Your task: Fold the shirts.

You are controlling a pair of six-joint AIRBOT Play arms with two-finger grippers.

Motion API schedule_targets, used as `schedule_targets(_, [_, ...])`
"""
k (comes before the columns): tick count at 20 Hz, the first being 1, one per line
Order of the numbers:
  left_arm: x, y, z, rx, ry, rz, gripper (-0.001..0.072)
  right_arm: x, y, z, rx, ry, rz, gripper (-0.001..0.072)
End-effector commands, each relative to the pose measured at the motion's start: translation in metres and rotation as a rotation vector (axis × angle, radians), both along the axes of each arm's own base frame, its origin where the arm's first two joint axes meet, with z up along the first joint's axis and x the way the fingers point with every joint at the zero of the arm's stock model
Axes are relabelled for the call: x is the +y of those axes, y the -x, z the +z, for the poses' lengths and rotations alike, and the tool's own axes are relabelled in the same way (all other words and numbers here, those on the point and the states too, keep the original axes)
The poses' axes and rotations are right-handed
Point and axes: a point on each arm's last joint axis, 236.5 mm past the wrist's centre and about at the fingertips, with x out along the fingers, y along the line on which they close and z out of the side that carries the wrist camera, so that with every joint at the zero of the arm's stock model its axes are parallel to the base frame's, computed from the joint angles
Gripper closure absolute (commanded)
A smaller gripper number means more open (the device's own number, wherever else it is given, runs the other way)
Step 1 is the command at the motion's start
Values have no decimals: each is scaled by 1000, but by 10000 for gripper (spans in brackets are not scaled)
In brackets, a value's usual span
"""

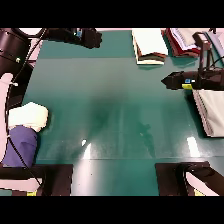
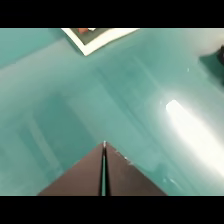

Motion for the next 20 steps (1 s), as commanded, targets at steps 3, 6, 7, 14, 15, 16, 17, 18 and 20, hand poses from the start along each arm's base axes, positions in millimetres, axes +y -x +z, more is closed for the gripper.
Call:
schedule_targets(3, [0, -7, 9, -38, 26, 16, 681, -9, -2, 11, -37, -8, -30, 696])
schedule_targets(6, [0, -7, 9, -38, 26, 17, 681, -8, -2, 12, -38, -11, -29, 696])
schedule_targets(7, [0, -7, 9, -38, 26, 17, 681, -8, -2, 12, -38, -12, -29, 695])
schedule_targets(14, [-1, -6, 10, -37, 33, 14, 681, -7, 1, 10, -25, -11, -23, 695])
schedule_targets(15, [-1, -9, 15, -56, 43, 22, 681, -7, 1, 9, -23, -11, -23, 696])
schedule_targets(16, [3, -10, 17, -61, 41, 30, 682, -7, 1, 10, -23, -12, -23, 695])
schedule_targets(17, [11, -4, 14, -37, 12, 28, 682, -7, 1, 10, -24, -12, -23, 695])
schedule_targets(18, [26, 3, 9, -3, -29, 34, 682, -7, 1, 10, -24, -12, -23, 695])
schedule_targets(20, [71, 17, -2, 89, -111, 76, 683, -7, 1, 10, -24, -11, -22, 696])
